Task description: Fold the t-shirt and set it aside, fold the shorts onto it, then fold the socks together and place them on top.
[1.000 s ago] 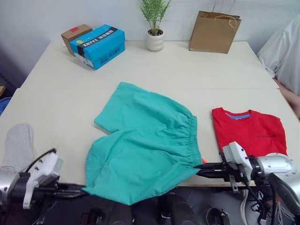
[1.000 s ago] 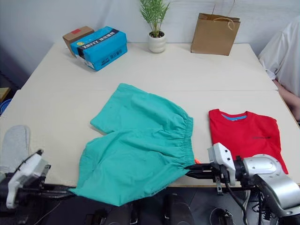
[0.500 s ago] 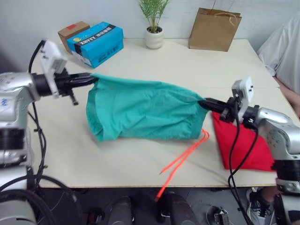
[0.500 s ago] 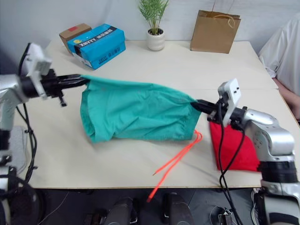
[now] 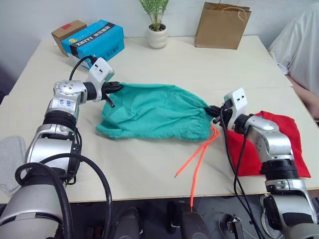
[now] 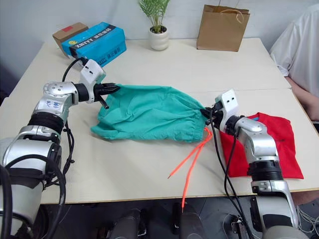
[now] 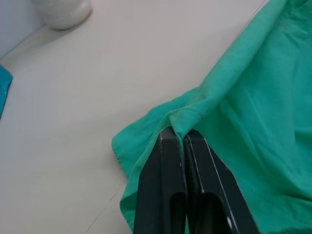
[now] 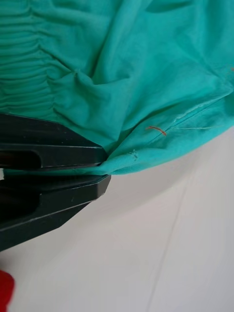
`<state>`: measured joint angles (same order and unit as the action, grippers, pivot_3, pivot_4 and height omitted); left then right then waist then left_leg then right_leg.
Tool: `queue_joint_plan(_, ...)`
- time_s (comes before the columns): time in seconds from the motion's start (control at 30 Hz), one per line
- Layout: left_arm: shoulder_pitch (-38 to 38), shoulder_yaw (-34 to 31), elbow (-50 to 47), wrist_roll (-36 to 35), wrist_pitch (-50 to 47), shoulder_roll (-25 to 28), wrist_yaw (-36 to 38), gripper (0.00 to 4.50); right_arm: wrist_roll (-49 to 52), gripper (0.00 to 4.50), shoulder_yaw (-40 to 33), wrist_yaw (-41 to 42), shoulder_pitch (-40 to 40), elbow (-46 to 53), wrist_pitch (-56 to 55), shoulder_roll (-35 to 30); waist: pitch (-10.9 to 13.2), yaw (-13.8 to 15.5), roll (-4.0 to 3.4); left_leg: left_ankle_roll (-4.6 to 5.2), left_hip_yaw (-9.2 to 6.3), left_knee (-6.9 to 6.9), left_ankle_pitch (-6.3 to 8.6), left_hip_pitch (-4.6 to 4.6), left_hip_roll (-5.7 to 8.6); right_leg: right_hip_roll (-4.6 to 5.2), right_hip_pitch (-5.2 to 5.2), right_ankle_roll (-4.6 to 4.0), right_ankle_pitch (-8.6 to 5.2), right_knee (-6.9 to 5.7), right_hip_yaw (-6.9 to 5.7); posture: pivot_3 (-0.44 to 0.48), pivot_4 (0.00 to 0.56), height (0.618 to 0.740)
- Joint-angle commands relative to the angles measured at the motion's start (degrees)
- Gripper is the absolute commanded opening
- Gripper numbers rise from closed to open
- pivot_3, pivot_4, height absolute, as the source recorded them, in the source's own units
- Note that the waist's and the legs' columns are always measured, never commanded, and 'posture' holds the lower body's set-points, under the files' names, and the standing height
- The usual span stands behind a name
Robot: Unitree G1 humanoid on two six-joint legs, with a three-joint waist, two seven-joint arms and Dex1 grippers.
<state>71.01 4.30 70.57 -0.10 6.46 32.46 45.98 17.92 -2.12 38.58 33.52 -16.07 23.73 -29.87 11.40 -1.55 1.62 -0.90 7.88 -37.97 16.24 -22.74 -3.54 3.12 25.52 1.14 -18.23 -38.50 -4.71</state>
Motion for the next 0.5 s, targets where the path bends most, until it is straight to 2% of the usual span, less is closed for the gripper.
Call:
queue_joint_plan(0.03, 0.66, -3.33, -0.03, -1.60, 0.24, -0.18, 0.62, 0.42, -0.70, 0.00, -1.66, -1.51, -1.17, 3.89, 0.29, -0.99, 0.00, -0.02, 0.01, 0.02, 0.02, -0.05, -0.01, 0.01, 0.01, 0.01, 0.00, 0.02, 0.01, -0.06, 0.04, 0.000, 0.150, 0.740)
queue_joint_plan(0.1, -0.24, -4.82, -0.30, -1.88, 1.08, 0.17, -0.69, 0.88, 0.31, 0.57, -3.06, -1.10, -2.25, 6.33, 1.36, -1.78, 0.00, -0.05, 0.00, 0.04, 0.07, -0.12, -0.03, 0.05, 0.01, 0.00, 0.00, 0.03, 0.04, -0.15, 0.13, 0.000, 0.150, 0.740)
queue_joint_plan(0.2, -1.22, -8.46, -1.22, -3.24, 3.61, 1.36, -4.83, 1.84, 1.14, 1.49, -4.58, 1.51, -3.38, 9.52, -0.77, -3.66, 0.00, -0.16, 0.00, 0.03, 0.20, -0.05, -0.02, 0.19, -0.01, -0.02, 0.00, 0.03, 0.04, -0.22, 0.28, 0.000, 0.150, 0.740)
queue_joint_plan(0.3, -3.37, -13.44, -5.10, -6.92, 9.39, 3.25, -4.58, 2.66, 0.41, 2.44, -6.43, 4.60, -3.81, 11.49, -5.07, -7.52, 0.01, -0.23, 0.01, 0.02, 0.31, 0.01, -0.02, 0.28, -0.03, -0.04, 0.00, 0.03, 0.04, -0.24, 0.36, 0.000, 0.150, 0.740)
queue_joint_plan(0.37, -6.46, -14.20, -9.97, -8.69, 12.02, 4.20, 1.42, 3.29, -0.65, 3.14, -5.79, 6.56, -4.16, 12.99, -6.01, -10.38, 0.01, -0.19, 0.01, 0.01, 0.37, 0.03, -0.01, 0.32, -0.05, -0.05, 0.01, 0.03, 0.03, -0.24, 0.41, 0.000, 0.150, 0.740)
queue_joint_plan(0.43, -12.37, -11.86, -18.07, -9.53, 14.17, 5.80, 11.60, 3.91, 0.28, 3.82, -3.85, 10.18, -4.94, 17.57, -6.07, -11.95, 0.00, -0.15, 0.01, 0.00, 0.41, 0.04, -0.01, 0.36, -0.04, -0.05, 0.01, 0.03, 0.03, -0.24, 0.43, 0.000, 0.150, 0.740)
queue_joint_plan(0.5, -18.65, -8.56, -26.11, -8.80, 15.14, 7.78, 18.21, 4.50, 0.92, 4.49, -0.69, 13.99, -6.56, 23.05, -6.53, -12.53, -0.02, -0.23, -0.01, -0.04, 0.48, 0.07, 0.01, 0.46, -0.10, -0.15, -0.05, 0.03, 0.03, -0.24, 0.52, 0.000, 0.150, 0.740)
